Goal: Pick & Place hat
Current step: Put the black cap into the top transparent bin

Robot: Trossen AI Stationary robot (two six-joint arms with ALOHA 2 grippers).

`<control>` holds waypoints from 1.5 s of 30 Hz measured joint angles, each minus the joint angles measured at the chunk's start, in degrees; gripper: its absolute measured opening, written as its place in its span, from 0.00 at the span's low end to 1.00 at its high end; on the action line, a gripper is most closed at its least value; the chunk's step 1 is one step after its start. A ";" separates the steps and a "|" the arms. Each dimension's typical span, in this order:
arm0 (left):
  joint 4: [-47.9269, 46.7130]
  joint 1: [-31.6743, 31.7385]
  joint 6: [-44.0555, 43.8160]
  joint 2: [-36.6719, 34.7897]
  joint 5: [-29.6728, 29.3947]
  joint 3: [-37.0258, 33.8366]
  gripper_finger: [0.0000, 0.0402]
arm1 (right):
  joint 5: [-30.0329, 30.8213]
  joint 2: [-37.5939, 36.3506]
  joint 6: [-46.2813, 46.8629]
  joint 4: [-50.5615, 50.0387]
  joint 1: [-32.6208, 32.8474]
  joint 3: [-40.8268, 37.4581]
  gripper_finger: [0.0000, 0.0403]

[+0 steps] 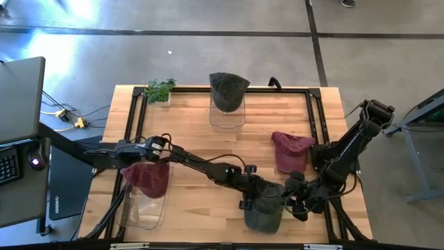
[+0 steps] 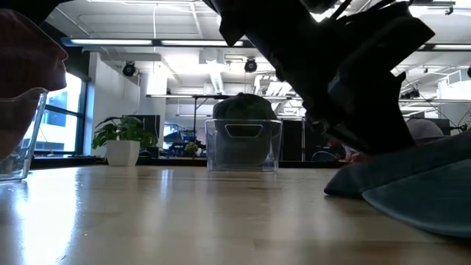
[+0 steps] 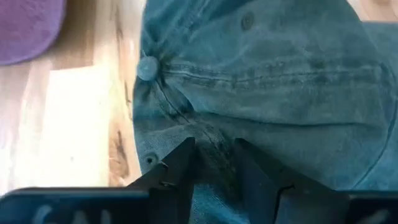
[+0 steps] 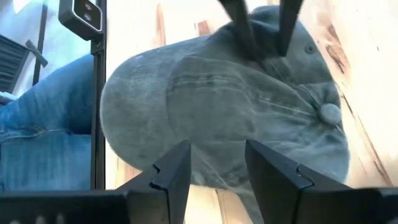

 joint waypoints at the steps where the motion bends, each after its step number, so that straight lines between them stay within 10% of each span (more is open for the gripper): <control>1: 0.02 0.02 0.00 -0.01 -0.11 0.00 0.22 | 0.00 0.00 -0.57 0.46 0.00 0.00 0.36; 7: -1.22 0.31 -0.28 0.01 -0.11 0.00 0.02 | 0.20 0.00 -1.97 1.71 0.01 0.00 0.36; 21: -1.98 -5.81 7.43 -1.44 -22.69 4.34 0.00 | 11.23 0.11 -0.99 -6.40 -0.35 0.00 0.37; 31: -5.18 -11.19 15.49 -1.52 -41.04 9.35 0.00 | 12.70 -7.93 -4.51 -12.41 -5.38 0.25 0.62; 45: -5.39 -11.91 17.42 -1.49 -48.00 9.70 0.00 | 4.77 -14.45 -20.74 -6.87 -14.78 -3.29 0.63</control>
